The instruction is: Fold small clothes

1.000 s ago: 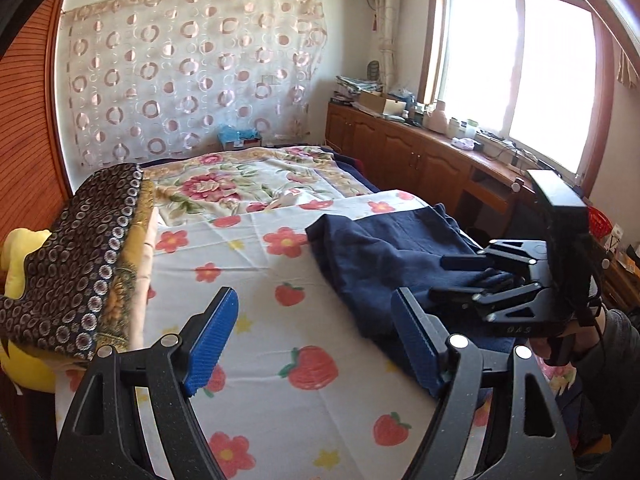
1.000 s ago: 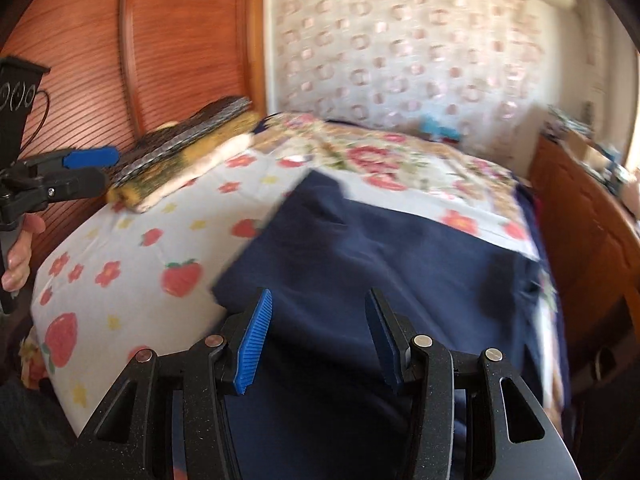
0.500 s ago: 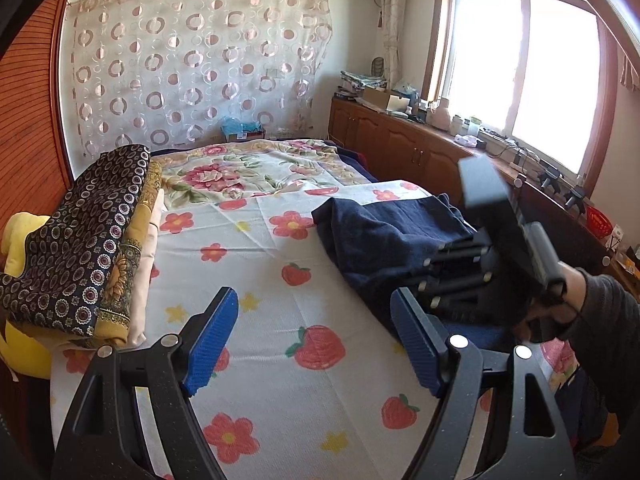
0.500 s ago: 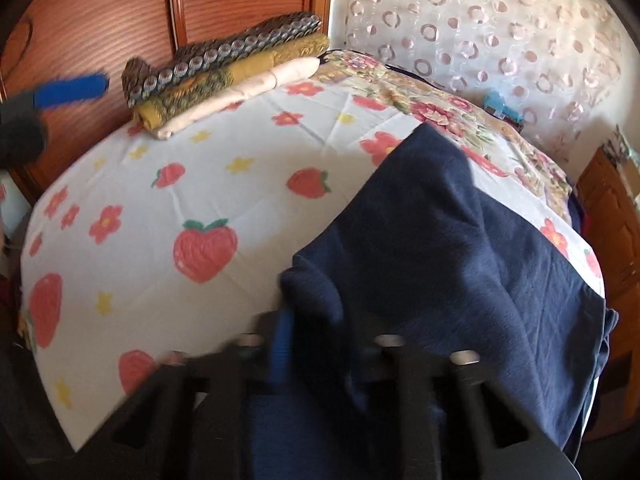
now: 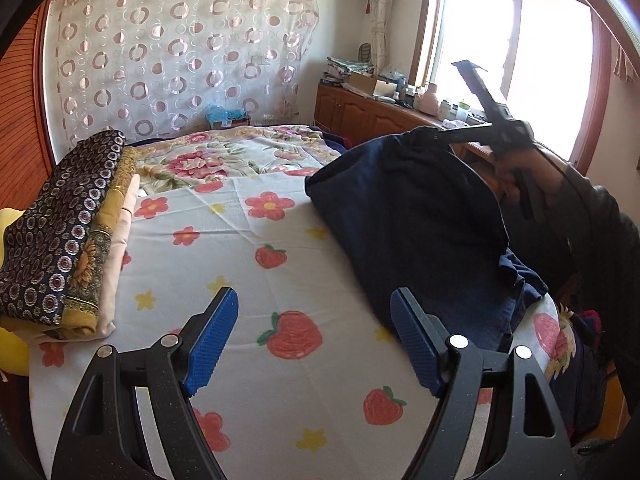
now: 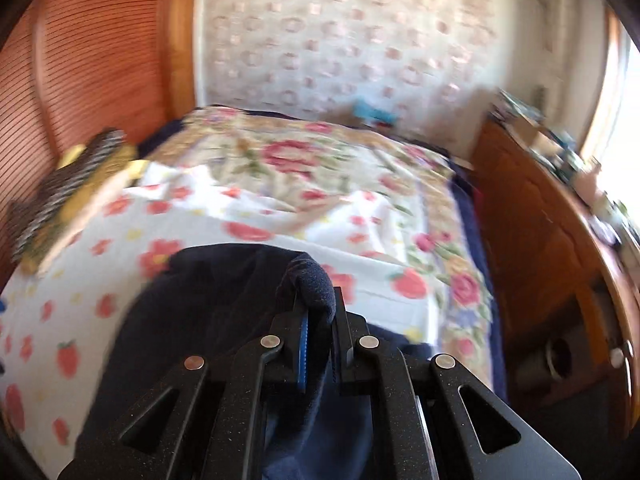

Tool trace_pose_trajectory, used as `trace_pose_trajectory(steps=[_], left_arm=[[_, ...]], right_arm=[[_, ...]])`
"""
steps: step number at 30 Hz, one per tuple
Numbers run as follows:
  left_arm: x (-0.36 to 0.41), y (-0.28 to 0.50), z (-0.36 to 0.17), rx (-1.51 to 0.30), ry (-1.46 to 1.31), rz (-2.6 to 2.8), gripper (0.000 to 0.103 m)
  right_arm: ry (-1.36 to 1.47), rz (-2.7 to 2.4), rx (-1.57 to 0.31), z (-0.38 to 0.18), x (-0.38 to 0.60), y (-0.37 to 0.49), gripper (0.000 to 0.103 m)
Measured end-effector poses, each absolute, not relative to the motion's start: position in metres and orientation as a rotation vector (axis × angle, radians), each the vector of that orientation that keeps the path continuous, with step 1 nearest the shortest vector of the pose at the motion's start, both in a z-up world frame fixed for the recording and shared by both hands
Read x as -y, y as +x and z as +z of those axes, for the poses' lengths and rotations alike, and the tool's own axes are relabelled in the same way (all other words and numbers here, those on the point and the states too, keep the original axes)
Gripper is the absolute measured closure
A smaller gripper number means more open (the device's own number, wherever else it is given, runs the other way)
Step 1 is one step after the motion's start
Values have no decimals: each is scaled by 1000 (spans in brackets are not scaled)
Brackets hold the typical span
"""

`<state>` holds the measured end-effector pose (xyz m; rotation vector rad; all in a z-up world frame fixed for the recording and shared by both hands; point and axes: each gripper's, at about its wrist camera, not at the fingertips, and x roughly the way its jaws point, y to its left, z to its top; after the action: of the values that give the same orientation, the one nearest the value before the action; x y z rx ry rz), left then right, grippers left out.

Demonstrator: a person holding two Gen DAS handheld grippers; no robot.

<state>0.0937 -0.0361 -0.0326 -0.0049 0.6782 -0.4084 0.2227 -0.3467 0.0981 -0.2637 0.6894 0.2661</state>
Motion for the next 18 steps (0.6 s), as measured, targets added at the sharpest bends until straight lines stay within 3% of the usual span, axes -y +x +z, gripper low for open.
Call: trace_pose_trajectory(steps=[2, 5, 7, 10, 18], left_arm=[[39, 94, -35, -686, -6, -414, 24], [47, 94, -40, -703, 2, -429, 24], [52, 94, -43, -712, 8, -435, 24], [65, 93, -47, -720, 17, -451, 24], [101, 85, -53, -717, 54, -487, 24]], right_arm=[[-245, 171, -740, 87, 361, 243, 92], [-234, 125, -809, 66, 367, 258, 79], [-258, 120, -789, 61, 365, 251, 77], [-254, 139, -752, 65, 366, 231, 64], [-265, 198, -651, 49, 389, 116, 62]])
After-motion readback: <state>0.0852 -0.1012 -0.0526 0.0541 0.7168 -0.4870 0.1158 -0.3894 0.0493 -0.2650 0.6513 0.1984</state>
